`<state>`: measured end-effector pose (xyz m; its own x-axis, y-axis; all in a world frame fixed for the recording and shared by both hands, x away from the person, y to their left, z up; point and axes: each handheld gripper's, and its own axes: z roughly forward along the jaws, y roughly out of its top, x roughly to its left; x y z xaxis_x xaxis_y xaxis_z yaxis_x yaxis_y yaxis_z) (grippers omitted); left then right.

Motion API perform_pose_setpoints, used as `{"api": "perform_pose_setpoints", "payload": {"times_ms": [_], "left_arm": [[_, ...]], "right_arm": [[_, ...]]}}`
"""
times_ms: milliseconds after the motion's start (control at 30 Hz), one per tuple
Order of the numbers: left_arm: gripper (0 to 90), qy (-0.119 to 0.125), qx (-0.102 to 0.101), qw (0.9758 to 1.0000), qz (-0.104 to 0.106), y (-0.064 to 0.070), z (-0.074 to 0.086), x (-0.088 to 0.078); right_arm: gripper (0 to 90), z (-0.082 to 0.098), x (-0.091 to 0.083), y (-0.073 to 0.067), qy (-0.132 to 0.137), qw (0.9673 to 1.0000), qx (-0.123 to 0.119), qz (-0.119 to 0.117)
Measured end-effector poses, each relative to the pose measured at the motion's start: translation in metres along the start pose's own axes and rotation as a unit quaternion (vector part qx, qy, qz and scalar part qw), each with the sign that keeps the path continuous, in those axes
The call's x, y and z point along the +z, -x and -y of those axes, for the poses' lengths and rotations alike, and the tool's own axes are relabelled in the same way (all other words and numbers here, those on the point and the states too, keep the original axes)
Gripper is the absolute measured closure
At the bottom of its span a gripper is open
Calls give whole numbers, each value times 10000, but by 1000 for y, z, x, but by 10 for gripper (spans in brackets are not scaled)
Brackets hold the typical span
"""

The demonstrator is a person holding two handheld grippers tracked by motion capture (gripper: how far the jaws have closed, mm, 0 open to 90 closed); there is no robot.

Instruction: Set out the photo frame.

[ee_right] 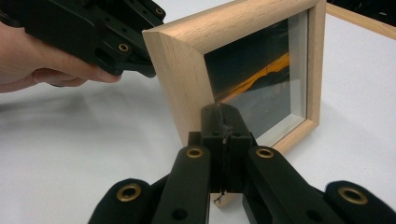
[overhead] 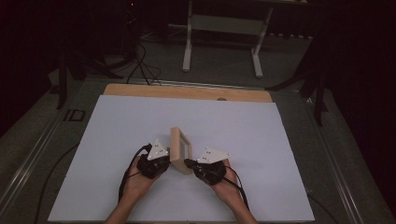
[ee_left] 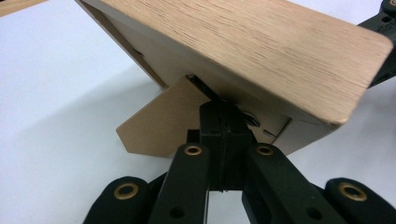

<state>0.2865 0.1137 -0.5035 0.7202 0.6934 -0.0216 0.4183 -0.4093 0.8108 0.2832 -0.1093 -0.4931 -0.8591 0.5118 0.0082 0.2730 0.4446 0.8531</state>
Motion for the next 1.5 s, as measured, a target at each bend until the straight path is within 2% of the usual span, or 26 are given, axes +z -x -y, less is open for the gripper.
{"api": "perform_pose_setpoints", "payload": {"times_ms": [333, 367, 400, 467, 833, 1133, 1200, 1267, 1500], "left_arm": [[887, 32, -28, 10000, 32, -3, 1, 0], [872, 20, -31, 10000, -51, -3, 1, 0], [816, 10, -55, 10000, -59, -3, 1, 1], [779, 7, -115, 9999, -70, -5, 2, 0], [692, 30, -208, 9998, -56, -4, 5, -4], [642, 47, -334, 9993, -154, -9, 9, -15], [641, 63, -371, 9992, -136, -9, 10, -18], [633, 85, -423, 9991, 3, -9, 10, -22], [601, 6, -321, 9995, -35, -6, 13, -33]], "right_arm": [[896, 0, 2, -1, 23, 10000, 28, -6], [890, 0, 2, -1, 22, 10000, 23, -2], [871, 0, 1, -1, 15, 10000, 10, 25], [852, 0, 1, 0, 24, 10000, -10, 58], [786, 4, -14, 12, 116, 9993, 220, 265], [753, 8, -15, 15, 62, 9993, 257, 281], [735, 9, -14, 15, 67, 9992, 264, 303], [734, 9, -15, 16, 73, 9991, 297, 308], [696, 9, -17, 16, 112, 9988, 326, 335]]}}
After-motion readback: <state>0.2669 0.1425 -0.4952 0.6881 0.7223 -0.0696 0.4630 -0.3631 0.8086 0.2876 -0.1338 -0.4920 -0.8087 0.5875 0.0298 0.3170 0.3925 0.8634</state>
